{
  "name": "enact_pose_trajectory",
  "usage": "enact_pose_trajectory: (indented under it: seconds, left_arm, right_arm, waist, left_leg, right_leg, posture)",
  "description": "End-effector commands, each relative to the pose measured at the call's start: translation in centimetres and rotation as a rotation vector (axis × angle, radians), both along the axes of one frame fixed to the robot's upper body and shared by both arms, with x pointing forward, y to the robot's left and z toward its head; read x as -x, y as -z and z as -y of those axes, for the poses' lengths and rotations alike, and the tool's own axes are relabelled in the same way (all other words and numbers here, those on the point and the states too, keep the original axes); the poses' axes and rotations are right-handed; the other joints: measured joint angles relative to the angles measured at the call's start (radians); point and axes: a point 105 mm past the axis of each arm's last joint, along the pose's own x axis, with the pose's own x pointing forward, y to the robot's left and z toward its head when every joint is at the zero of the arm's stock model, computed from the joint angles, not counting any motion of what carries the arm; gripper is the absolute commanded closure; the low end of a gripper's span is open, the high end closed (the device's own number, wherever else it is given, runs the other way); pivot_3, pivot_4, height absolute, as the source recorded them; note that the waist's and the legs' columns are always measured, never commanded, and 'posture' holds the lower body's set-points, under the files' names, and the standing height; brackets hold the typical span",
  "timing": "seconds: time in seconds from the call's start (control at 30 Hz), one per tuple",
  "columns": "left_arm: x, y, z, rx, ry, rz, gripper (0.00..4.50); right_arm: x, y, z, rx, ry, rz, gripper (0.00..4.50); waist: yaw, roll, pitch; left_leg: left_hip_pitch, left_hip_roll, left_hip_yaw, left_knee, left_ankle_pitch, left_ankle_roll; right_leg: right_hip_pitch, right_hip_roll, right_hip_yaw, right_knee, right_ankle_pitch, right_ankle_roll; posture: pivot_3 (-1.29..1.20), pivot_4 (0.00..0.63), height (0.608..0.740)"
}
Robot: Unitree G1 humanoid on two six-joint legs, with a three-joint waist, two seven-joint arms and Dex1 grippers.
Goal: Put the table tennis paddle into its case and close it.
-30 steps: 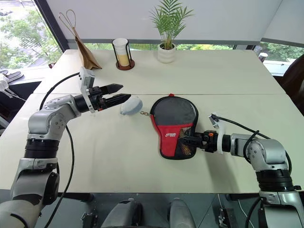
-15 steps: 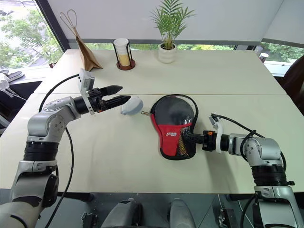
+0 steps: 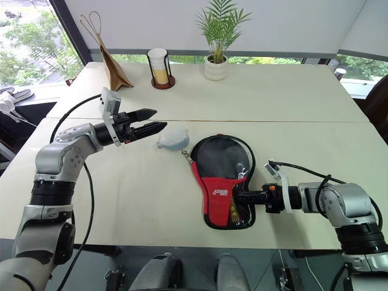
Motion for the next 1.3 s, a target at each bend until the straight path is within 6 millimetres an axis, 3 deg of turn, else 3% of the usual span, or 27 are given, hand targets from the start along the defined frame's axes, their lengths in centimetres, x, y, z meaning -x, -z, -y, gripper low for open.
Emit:
enact_pose_trajectory:
  seconds: [0.03, 0.3, 0.6, 0.7, 0.93, 1.07, 1.2, 1.3]
  left_arm:
    - [0.4, -1.1, -0.1, 0.012, 0.002, 0.049, 0.56]
    - [0.6, -0.7, -0.4, -0.01, 0.005, 0.044, 0.56]
    - [0.7, -0.5, -0.6, -0.034, 0.007, 0.049, 0.56]
    - [0.8, -0.4, -0.6, -0.034, 0.006, 0.046, 0.56]
    - [1.3, -0.2, -0.9, -0.06, 0.026, 0.044, 0.56]
    - [1.9, -0.2, -1.2, -0.091, 0.054, 0.043, 0.56]
    - [2.8, 0.3, -1.7, -0.15, 0.106, 0.035, 0.56]
    - [3.1, 0.5, -1.6, -0.176, 0.126, 0.037, 0.56]
  right_arm:
    - [1.6, 0.3, -0.3, -0.002, -0.058, -0.053, 4.47]
    - [1.7, 0.0, 0.4, 0.011, -0.051, -0.048, 4.47]
    - [1.1, -0.6, 0.0, -0.023, -0.008, 0.017, 4.47]
    - [0.6, -0.8, 0.4, -0.003, 0.043, 0.066, 3.52]
    - [-0.9, -2.2, 2.4, 0.061, 0.17, 0.154, 0.02]
    - [-1.1, -3.1, 3.7, 0.16, 0.208, 0.224, 0.02]
    - [-0.8, -6.6, 3.0, 0.263, 0.121, 0.422, 0.02]
    - [-1.2, -8.0, 2.3, 0.303, 0.075, 0.542, 0.02]
  waist:
    - [-0.001, 0.0, 0.0]
    - [0.0, 0.0, 0.0]
    - [-0.001, 0.0, 0.0]
    - [-0.001, 0.0, 0.0]
    - [0.0, 0.0, 0.0]
    - [0.001, 0.0, 0.0]
    - [-0.001, 0.001, 0.001]
    - [-0.001, 0.001, 0.001]
  left_leg:
    - [0.0, 0.0, 0.0, 0.0, 0.0, 0.0]
    - [0.0, 0.0, 0.0, 0.0, 0.0, 0.0]
    - [0.0, 0.0, 0.0, 0.0, 0.0, 0.0]
    - [0.0, 0.0, 0.0, 0.0, 0.0, 0.0]
    - [0.0, 0.0, 0.0, 0.001, 0.0, 0.0]
    - [0.0, 0.0, 0.0, 0.0, 0.0, 0.0]
    - [0.0, 0.0, 0.0, 0.0, 0.0, 0.0]
    - [0.0, 0.0, 0.0, 0.0, 0.0, 0.0]
  right_leg:
    - [0.0, 0.0, 0.0, 0.0, 0.0, 0.0]
    - [0.0, 0.0, 0.0, -0.001, 0.0, 0.0]
    - [0.0, 0.0, 0.0, -0.001, 0.0, 0.0]
    - [0.0, 0.0, 0.0, -0.001, 0.0, 0.0]
    - [0.001, 0.0, 0.001, -0.001, 0.0, 0.0]
    - [0.001, 0.0, 0.001, -0.001, 0.0, 0.0]
    - [0.0, -0.001, 0.001, -0.001, 0.0, 0.0]
    - [0.0, 0.0, 0.0, -0.001, 0.0, 0.0]
  posture:
    - [0.0, 0.15, 0.74]
    - [0.0, 0.15, 0.74]
    - [0.0, 0.15, 0.74]
    - [0.0, 0.15, 0.74]
    - [0.0, 0.15, 0.74]
    - [0.0, 0.15, 0.74]
    - [0.0, 0.15, 0.74]
    - [0.0, 0.15, 0.74]
